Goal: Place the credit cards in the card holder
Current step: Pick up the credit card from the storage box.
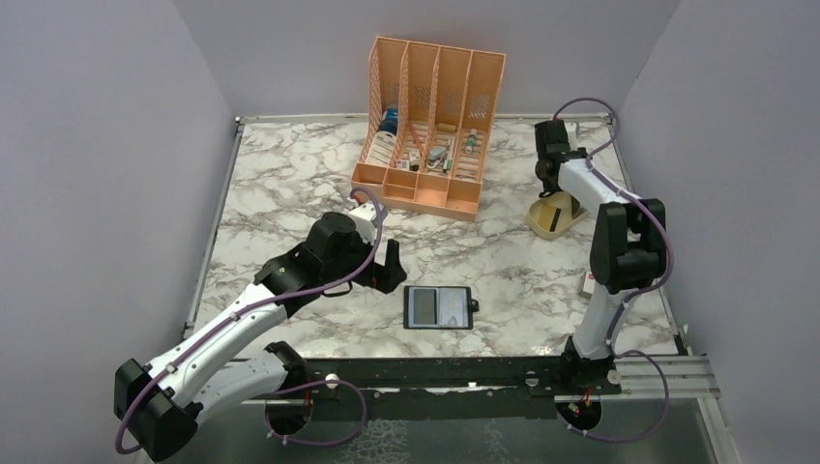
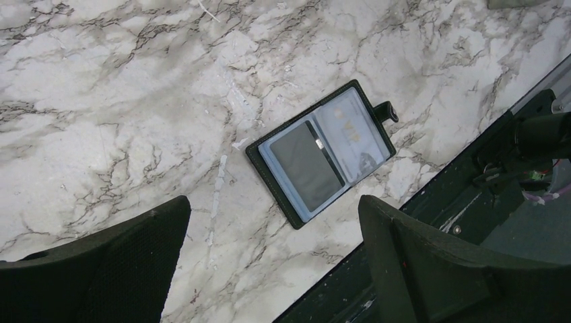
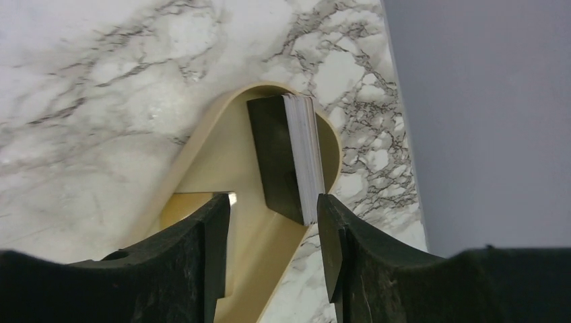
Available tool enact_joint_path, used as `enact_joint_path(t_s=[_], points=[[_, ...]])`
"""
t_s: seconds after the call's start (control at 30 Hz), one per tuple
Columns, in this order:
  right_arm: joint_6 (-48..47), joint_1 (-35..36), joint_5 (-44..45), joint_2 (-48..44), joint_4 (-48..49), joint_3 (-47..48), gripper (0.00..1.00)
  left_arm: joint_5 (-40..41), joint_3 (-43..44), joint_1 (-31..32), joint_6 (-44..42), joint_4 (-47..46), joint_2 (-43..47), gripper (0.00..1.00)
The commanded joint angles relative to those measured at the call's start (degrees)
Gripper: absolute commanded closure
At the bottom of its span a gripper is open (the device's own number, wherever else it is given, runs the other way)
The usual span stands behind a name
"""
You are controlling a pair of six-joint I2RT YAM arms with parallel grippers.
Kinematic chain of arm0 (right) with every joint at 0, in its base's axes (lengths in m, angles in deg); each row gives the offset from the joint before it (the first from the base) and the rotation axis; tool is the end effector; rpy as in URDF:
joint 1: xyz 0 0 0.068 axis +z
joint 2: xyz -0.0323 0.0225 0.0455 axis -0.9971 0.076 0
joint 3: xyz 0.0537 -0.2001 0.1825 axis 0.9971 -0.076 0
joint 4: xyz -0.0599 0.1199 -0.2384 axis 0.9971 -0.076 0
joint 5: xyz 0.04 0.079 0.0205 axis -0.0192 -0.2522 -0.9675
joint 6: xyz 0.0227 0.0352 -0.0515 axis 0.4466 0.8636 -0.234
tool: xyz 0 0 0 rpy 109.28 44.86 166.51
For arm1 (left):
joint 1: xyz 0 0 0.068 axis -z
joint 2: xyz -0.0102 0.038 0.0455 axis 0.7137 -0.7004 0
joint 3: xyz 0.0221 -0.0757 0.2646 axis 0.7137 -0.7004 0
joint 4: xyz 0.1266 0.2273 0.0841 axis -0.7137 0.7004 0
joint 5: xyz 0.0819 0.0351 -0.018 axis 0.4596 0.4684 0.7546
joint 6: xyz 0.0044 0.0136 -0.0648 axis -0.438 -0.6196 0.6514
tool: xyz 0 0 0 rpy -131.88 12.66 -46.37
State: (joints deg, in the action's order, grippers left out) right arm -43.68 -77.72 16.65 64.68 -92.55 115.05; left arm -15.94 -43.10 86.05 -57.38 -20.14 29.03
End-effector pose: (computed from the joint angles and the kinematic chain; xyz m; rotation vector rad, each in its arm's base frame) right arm 0.4217 0.0254 0.2086 0.2011 2.3978 -0.7577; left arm 0.1657 -0.1523 0.2746 0.4616 2.2356 -0.7687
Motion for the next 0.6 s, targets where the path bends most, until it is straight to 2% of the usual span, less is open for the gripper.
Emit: enact_joint_path(t_s=[0.0, 0.37, 0.57], points=[[-1.30, -2.32, 0.52, 3.26, -3.49, 2.73, 0.49, 2.62, 0.86, -0.08, -1.12, 0.64, 1.61, 0.01], [-4.47, -5.53, 0.52, 6.28, -0.39, 2.21, 0.50, 2.56, 0.77, -0.08, -1.13, 0.73, 1.41, 0.01], [-5.00, -7.19, -0.83, 6.54, 0.18, 2.15, 0.55, 2.56, 0.86, -0.21, -1.20, 0.77, 1.09, 0.01]])
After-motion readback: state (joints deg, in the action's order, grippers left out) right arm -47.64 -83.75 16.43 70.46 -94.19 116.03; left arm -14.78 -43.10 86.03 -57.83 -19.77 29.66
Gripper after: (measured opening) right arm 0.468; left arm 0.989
